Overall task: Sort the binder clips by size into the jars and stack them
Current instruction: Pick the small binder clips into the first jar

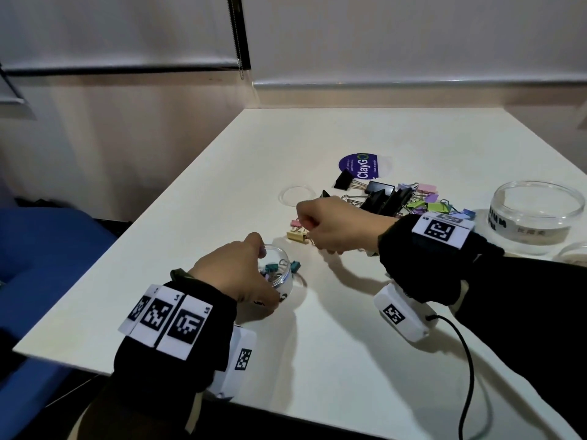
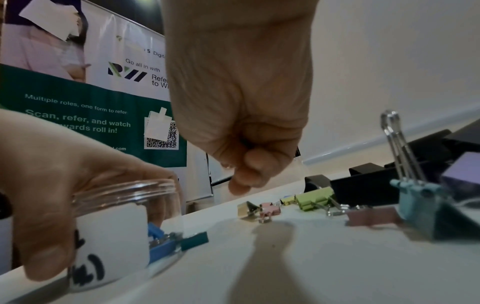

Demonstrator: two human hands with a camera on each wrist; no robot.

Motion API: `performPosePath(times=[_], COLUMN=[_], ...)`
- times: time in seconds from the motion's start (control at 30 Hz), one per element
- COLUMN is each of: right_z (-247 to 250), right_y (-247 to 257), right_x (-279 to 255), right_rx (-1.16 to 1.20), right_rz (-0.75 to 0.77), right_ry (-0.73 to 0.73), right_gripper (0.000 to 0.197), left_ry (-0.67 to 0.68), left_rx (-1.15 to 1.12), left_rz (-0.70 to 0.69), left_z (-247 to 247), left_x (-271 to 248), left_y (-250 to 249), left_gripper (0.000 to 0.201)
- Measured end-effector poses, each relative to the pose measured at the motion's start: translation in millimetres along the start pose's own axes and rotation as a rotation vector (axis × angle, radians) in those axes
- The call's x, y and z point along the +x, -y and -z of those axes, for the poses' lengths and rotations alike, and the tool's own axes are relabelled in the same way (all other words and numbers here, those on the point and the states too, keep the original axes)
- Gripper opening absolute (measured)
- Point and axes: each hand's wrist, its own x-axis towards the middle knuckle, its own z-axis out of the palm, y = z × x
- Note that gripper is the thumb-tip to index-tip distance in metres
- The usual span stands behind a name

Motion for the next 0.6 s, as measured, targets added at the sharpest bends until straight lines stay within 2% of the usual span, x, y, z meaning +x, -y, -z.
performPosePath(times=[0.07,0.13,0.2,0.27,0.37,0.53,0.6], right_z=[-1,-6,-14,-20,-24,-26,-25], right_y=[2,6,8,8,9,12,11], right_x=[1,4,8,13,16,16,16], right_rx=[-0.010,-0.051,-0.093,-0.182,-0.226,-0.245,-0.250], right_rz=[0.018,0.036,0.028,0.045,0.066,0.120,0.132], right_ry=[0.046,0.154,0.193,0.177,0.183,0.157,0.155], right_gripper=[0.026,0.029,0.022,0.016,0.031,0.015,0.016], left_ry=[0.000,0.000,0.001,0.002,-0.001,0.011,0.011], left_rx=[0.004,0.007,0.008,0.009,0.013,-0.020,-0.038], left_rz=[-0.001,0.003,0.006,0.005,-0.003,-0.038,-0.047], left_z=[0,0,0,0,0,0,1], left_x=[0,0,0,0,-1,0,0], left_y=[0,0,-1,-1,-1,1,1], left_gripper=[0.073,0.073,0.073,0.074,0.075,0.076,0.077])
